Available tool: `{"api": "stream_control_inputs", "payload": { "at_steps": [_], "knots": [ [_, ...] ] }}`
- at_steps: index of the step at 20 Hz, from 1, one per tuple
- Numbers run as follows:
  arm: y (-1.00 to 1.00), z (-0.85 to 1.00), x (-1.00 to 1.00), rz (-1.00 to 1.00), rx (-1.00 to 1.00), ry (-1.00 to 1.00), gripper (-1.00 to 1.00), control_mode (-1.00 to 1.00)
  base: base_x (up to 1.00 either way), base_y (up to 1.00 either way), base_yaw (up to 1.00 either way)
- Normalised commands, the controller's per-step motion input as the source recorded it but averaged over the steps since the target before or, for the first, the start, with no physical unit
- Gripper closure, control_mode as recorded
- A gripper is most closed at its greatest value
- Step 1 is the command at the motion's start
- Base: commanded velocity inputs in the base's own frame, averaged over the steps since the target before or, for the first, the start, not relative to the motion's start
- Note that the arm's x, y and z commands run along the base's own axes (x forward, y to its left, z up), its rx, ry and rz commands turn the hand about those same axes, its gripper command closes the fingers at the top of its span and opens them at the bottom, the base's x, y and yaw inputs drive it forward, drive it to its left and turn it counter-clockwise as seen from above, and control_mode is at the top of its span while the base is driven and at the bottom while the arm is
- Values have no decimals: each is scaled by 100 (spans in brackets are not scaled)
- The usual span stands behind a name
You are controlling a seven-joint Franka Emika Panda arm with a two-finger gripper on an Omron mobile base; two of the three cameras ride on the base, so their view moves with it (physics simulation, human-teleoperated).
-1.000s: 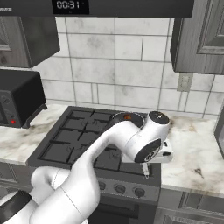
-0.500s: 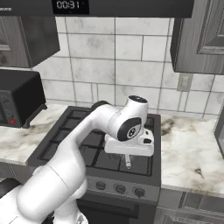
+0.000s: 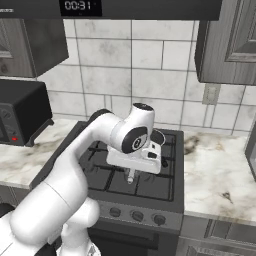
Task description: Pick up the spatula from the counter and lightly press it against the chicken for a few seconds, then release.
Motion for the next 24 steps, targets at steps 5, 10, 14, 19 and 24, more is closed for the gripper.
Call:
{"api": "stream_control_inputs", "payload": {
  "at_steps": [5, 10, 14, 19, 24],
  "knots": [
    [28, 0, 12, -16, -1, -2, 100, -100, 0, 0, 0],
    [34, 0, 17, -27, -3, 0, 100, -100, 0, 0, 0],
    [30, 1, 16, -34, -1, 0, 100, -100, 0, 0, 0],
    [28, 5, 7, -31, 0, 3, 100, -100, 0, 0, 0],
    [41, 4, 21, -25, -2, 8, 100, -100, 0, 0, 0]
  ]
}}
